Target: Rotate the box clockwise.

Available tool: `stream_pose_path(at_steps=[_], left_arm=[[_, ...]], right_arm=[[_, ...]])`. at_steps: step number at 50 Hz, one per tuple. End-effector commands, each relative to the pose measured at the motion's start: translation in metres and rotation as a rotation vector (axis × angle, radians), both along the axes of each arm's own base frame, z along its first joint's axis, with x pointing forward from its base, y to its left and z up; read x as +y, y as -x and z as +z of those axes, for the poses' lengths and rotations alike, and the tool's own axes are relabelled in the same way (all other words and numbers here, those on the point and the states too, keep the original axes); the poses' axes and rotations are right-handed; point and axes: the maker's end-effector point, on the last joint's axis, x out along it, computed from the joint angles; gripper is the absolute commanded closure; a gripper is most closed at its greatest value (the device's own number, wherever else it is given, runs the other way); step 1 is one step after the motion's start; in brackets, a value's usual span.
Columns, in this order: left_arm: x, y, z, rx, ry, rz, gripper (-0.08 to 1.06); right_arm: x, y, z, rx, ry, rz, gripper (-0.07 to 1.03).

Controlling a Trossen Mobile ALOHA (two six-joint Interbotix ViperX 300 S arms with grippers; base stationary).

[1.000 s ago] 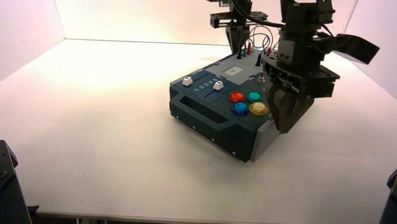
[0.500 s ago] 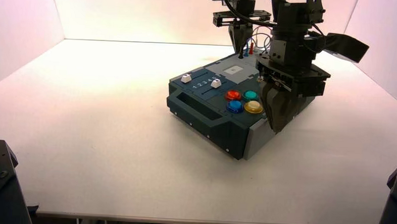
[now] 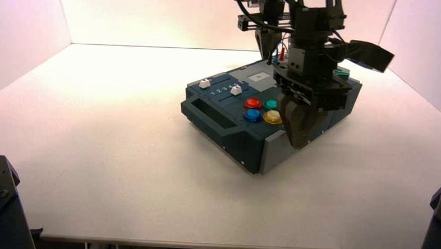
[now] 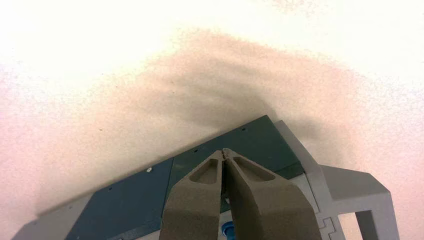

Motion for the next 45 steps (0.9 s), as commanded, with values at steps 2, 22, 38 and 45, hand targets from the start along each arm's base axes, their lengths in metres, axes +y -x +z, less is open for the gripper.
stream_pose_path(at_steps=[2,22,38,45], left_arm=[[0.043,-0.043,-0.015,0.006,-0.041,0.107,0.87],[0.065,-0.058,-0.021,0.007,-0.051,0.148,0.88],[0.078,-0.075,-0.017,-0.008,-0.036,0.197,0.88],[0.076,-0.078,-0.015,-0.015,-0.029,0.195,0.88]], right_arm=[[-0.018,-0.001,0.001,0.011,0.01,-0.026,0.99],[-0.041,-0.002,-0.002,0.026,0.016,-0.065,0.99],[-0.043,-0.001,-0.004,0.032,0.018,-0.068,0.99],[-0.042,-0.003,-0.001,0.021,0.016,-0.066,0.99]])
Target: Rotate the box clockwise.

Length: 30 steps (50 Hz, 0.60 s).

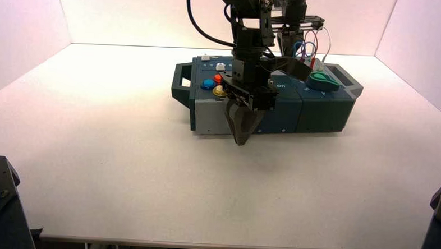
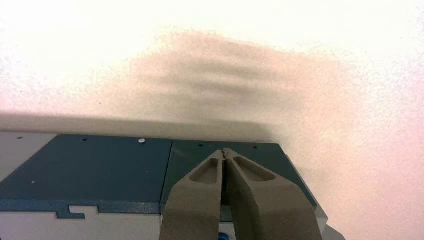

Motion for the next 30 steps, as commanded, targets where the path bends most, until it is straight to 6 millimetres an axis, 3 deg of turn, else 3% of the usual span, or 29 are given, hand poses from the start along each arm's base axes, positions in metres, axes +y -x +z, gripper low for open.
stream_pose_path(at_steps=[1,10,18,30], left_arm=[[0.006,-0.035,0.017,-0.065,0.048,0.058,0.88],[0.003,-0.038,0.023,-0.083,0.065,0.058,0.88],[-0.007,-0.049,0.046,-0.147,0.127,0.064,0.88],[-0.026,-0.07,0.112,-0.308,0.283,0.079,0.88]], right_arm=[[0.007,0.004,0.008,0.0,-0.003,0.017,0.99],[0.013,-0.008,0.02,-0.048,-0.016,0.036,0.99],[0.029,-0.03,0.045,-0.135,-0.042,0.073,0.99],[0.066,-0.065,0.1,-0.296,-0.087,0.153,0.99]])
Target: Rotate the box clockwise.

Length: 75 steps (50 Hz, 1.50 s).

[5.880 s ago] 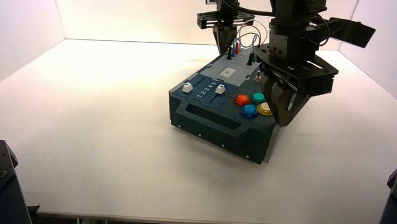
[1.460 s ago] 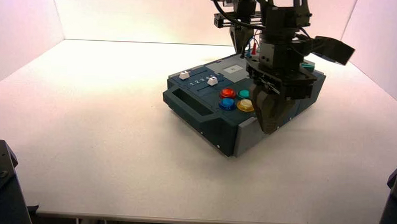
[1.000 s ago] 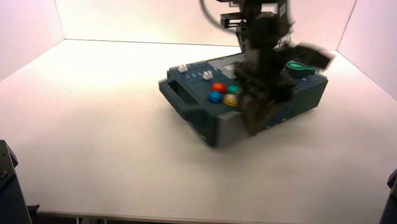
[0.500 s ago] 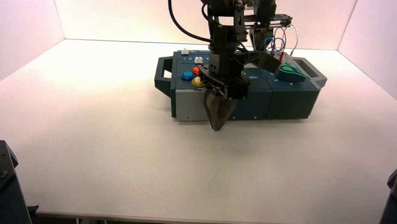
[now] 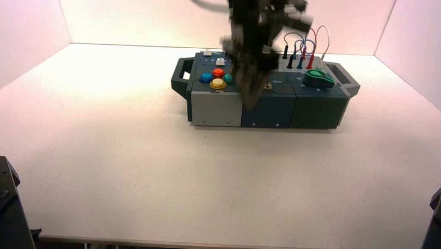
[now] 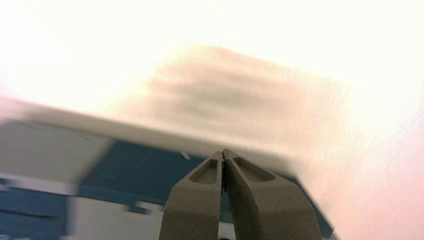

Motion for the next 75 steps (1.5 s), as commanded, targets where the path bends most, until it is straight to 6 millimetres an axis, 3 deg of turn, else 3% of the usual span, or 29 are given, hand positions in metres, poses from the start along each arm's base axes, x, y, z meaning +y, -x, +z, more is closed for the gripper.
stream_pose_path(at_steps=[1,8,18,19,25,35,42,48,54,68,75], left_arm=[[-0.011,-0.022,0.058,-0.121,0.113,0.016,0.88],[-0.009,-0.02,0.081,-0.153,0.148,0.021,0.88],[-0.001,-0.011,0.091,-0.156,0.163,0.038,0.88],[0.004,-0.007,0.097,-0.169,0.173,0.043,0.88],[0.013,-0.001,0.11,-0.213,0.207,0.053,0.88],[0.032,0.002,0.121,-0.25,0.238,0.103,0.88],[0.044,0.006,0.116,-0.247,0.232,0.129,0.88],[0.053,0.008,0.122,-0.264,0.244,0.148,0.88],[0.064,0.007,0.131,-0.302,0.264,0.167,0.88],[0.099,-0.001,0.167,-0.389,0.316,0.246,0.88],[0.111,-0.004,0.17,-0.402,0.315,0.273,0.88]], right_arm=[[0.024,-0.018,0.055,-0.121,-0.041,0.037,0.99],[0.032,-0.023,0.072,-0.135,-0.043,0.052,0.99],[0.036,-0.021,0.092,-0.152,-0.053,0.056,0.99],[0.036,-0.02,0.11,-0.179,-0.061,0.059,0.99],[0.039,-0.017,0.147,-0.238,-0.086,0.07,0.99],[0.067,-0.004,0.186,-0.303,-0.133,0.132,0.99],[0.093,0.006,0.191,-0.309,-0.148,0.177,0.99],[0.12,0.019,0.193,-0.304,-0.154,0.227,0.99],[0.134,0.033,0.195,-0.276,-0.151,0.246,0.99],[0.134,0.064,0.206,-0.207,-0.134,0.241,0.99],[0.113,0.075,0.19,-0.13,-0.092,0.195,0.99]])
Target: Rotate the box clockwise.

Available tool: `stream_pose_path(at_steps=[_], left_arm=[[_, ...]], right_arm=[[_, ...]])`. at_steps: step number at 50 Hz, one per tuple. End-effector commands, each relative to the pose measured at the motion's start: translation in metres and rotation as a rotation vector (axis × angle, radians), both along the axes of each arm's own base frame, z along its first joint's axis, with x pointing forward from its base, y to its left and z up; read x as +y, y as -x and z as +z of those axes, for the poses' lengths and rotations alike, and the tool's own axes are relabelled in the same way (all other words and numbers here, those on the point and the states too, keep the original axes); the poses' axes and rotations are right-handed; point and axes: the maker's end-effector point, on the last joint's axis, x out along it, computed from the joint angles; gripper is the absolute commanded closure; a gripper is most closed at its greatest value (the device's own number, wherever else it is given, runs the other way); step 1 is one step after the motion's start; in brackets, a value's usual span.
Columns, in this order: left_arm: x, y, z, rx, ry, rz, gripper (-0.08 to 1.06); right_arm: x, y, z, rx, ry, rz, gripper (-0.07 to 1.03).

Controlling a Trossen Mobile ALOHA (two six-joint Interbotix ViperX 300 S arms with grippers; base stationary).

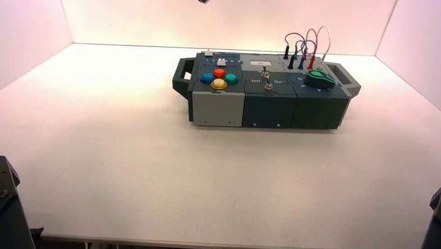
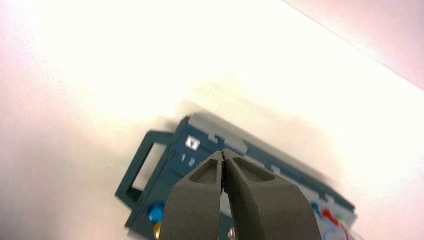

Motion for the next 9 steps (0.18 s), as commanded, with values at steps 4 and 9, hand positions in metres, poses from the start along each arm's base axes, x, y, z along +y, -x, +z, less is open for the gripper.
stream_pose_path(at_steps=[4,9], left_arm=[[0.009,-0.006,0.012,-0.039,0.015,0.022,0.88],[0.01,-0.009,0.009,-0.033,0.01,0.027,0.88]], right_arm=[[-0.022,0.02,0.022,0.0,0.009,-0.024,0.99],[-0.03,0.033,0.017,0.014,0.02,-0.022,0.99]])
